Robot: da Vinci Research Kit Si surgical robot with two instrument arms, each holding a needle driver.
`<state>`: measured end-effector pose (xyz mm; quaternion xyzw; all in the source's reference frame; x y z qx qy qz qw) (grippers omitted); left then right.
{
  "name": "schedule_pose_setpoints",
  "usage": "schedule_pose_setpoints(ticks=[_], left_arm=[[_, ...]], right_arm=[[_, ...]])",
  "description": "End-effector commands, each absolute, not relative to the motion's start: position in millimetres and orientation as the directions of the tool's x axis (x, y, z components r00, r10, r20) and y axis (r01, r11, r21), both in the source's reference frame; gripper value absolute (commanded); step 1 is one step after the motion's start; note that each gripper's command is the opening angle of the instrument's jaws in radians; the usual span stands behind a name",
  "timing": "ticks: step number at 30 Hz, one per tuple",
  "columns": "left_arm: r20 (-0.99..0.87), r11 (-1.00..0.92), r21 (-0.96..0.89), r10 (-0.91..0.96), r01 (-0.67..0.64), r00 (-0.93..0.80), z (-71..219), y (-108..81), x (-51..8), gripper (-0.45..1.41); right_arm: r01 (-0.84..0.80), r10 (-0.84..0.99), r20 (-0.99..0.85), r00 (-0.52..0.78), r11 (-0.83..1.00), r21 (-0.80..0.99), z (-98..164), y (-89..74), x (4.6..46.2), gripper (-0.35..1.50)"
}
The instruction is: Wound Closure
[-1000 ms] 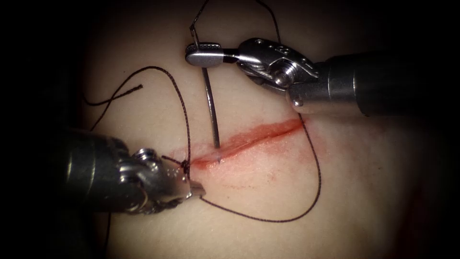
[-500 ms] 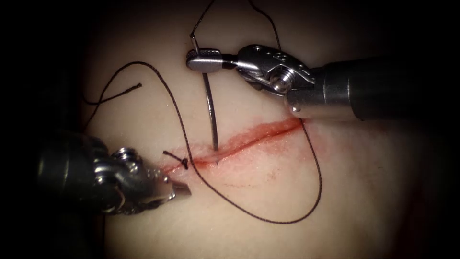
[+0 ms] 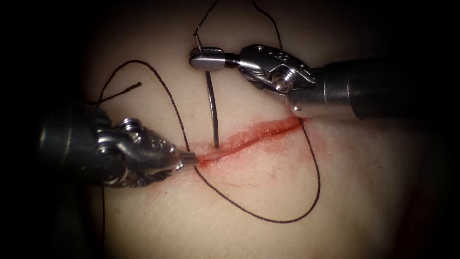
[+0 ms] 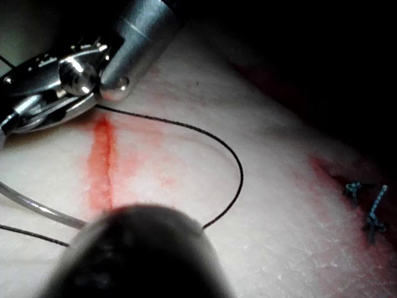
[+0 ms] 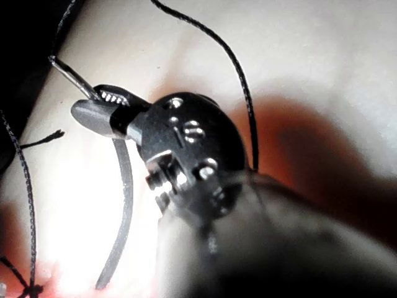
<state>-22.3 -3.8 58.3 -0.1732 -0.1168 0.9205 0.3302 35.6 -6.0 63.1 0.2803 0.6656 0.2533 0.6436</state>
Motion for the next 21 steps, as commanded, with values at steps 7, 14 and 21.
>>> schedule_pose_setpoints(ticks=[7, 14, 21], left_arm=[[-0.250, -0.753, -0.314, 0.654, -0.579, -0.715, 59.4, -3.5, -24.5, -0.16], [-0.257, -0.759, -0.268, 0.650, -0.593, -0.715, 61.5, -3.2, -24.4, -0.38], [-0.246, -0.765, -0.230, 0.643, -0.601, -0.725, 63.3, -3.0, -23.5, -0.45]], right_arm=[[0.050, 0.696, -0.718, -0.014, 0.717, 0.695, 63.3, -6.3, 36.6, -0.35], [0.054, 0.696, -0.718, -0.012, 0.718, 0.694, 63.2, -6.6, 36.8, -0.35], [0.063, 0.695, -0.719, -0.009, 0.718, 0.693, 63.1, -6.9, 36.7, -0.35]])
